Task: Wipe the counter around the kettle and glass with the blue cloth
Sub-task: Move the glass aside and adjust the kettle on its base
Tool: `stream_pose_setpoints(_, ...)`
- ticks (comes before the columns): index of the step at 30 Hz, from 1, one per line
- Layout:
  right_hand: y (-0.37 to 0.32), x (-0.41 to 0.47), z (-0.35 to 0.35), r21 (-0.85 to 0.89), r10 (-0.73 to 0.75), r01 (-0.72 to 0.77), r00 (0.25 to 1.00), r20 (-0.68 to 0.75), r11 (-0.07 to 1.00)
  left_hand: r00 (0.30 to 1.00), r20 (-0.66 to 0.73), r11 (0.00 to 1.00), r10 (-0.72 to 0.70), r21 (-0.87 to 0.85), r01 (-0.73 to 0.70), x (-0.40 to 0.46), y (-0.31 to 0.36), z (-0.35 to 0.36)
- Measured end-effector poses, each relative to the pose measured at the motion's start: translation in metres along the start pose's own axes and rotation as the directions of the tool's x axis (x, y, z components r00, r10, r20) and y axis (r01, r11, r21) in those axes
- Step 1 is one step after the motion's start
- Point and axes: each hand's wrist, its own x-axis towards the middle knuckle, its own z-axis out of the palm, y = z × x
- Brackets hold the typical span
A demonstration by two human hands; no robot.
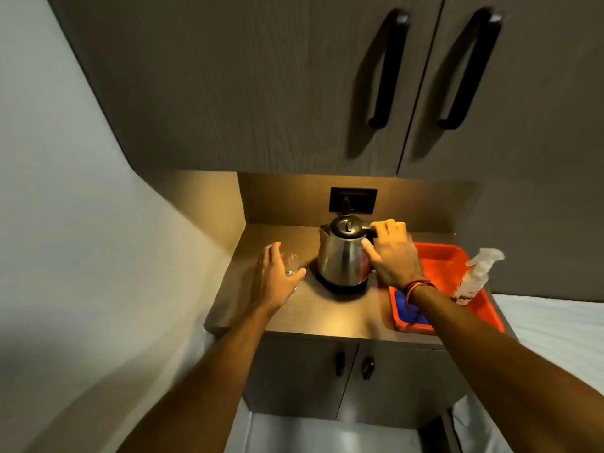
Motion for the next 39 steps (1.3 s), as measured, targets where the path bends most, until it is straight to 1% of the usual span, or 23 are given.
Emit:
stream_pose_setpoints(2,0.011,0.015,0.017,0.14,0.159,-0.159,0.987,0.011,0.977,0.974,0.031,0.969,-0.226,-0.092,0.228,0.014,-0.012,0.015)
stream_pose_setpoints(3,0.018,0.02,0.025,0.186,0.222,-0.221,0.975,0.011,0.958,0.954,0.05,0.946,-0.295,-0.123,0.299,0.017,-0.018,0.021)
stream_pose_setpoints(4,0.023,0.026,0.033,0.244,0.293,-0.294,0.955,0.04,0.924,0.933,0.072,0.925,-0.352,-0.127,0.359,0.022,-0.027,0.028)
stream_pose_setpoints(6,0.031,0.04,0.05,0.355,0.383,-0.384,0.92,0.075,0.852,0.909,0.08,0.892,-0.409,-0.173,0.417,0.031,-0.037,0.042)
stream_pose_setpoints(8,0.037,0.05,0.063,0.463,0.477,-0.467,0.873,0.104,0.754,0.897,0.081,0.862,-0.434,-0.252,0.44,0.037,-0.041,0.051)
stream_pose_setpoints(9,0.04,0.057,0.071,0.513,0.532,-0.517,0.836,0.132,0.686,0.891,0.084,0.843,-0.446,-0.295,0.45,0.041,-0.045,0.058)
stream_pose_setpoints(10,0.043,0.064,0.077,0.553,0.587,-0.565,0.794,0.16,0.613,0.883,0.086,0.823,-0.461,-0.331,0.462,0.044,-0.048,0.064)
stream_pose_setpoints(12,0.042,0.07,0.082,0.641,0.694,-0.625,0.694,0.195,0.445,0.89,0.063,0.813,-0.452,-0.381,0.44,0.043,-0.051,0.07)
stream_pose_setpoints(14,0.042,0.075,0.09,0.698,0.779,-0.654,0.586,0.225,0.291,0.896,0.032,0.807,-0.442,-0.421,0.413,0.046,-0.057,0.079)
stream_pose_setpoints(16,0.043,0.081,0.096,0.696,0.817,-0.678,0.526,0.236,0.236,0.906,0.014,0.806,-0.422,-0.453,0.382,0.047,-0.061,0.082)
stream_pose_setpoints(20,0.038,0.089,0.099,0.649,0.836,-0.702,0.518,0.182,0.294,0.899,-0.019,0.791,-0.437,-0.484,0.374,0.048,-0.063,0.082)
stream_pose_setpoints(22,0.03,0.092,0.096,0.643,0.835,-0.693,0.53,0.148,0.326,0.902,-0.028,0.79,-0.43,-0.495,0.361,0.049,-0.062,0.078)
stream_pose_setpoints(24,0.02,0.095,0.092,0.618,0.822,-0.687,0.559,0.112,0.382,0.911,-0.027,0.799,-0.411,-0.492,0.346,0.049,-0.061,0.073)
stream_pose_setpoints(28,-0.008,0.101,0.075,0.557,0.765,-0.652,0.643,0.046,0.514,0.919,-0.018,0.806,-0.394,-0.488,0.336,0.047,-0.058,0.06)
stream_pose_setpoints(31,-0.028,0.104,0.066,0.486,0.666,-0.592,0.746,0.028,0.643,0.923,-0.022,0.828,-0.385,-0.449,0.335,0.045,-0.054,0.051)
stream_pose_setpoints(33,-0.039,0.106,0.062,0.458,0.604,-0.546,0.796,0.024,0.702,0.924,-0.009,0.834,-0.382,-0.434,0.34,0.043,-0.053,0.046)
stream_pose_setpoints(37,-0.064,0.112,0.048,0.416,0.5,-0.458,0.866,0.01,0.785,0.922,0.021,0.831,-0.388,-0.425,0.359,0.036,-0.054,0.037)
stream_pose_setpoints(39,-0.075,0.115,0.041,0.365,0.436,-0.4,0.9,-0.017,0.841,0.927,0.01,0.839,-0.375,-0.422,0.344,0.032,-0.054,0.033)
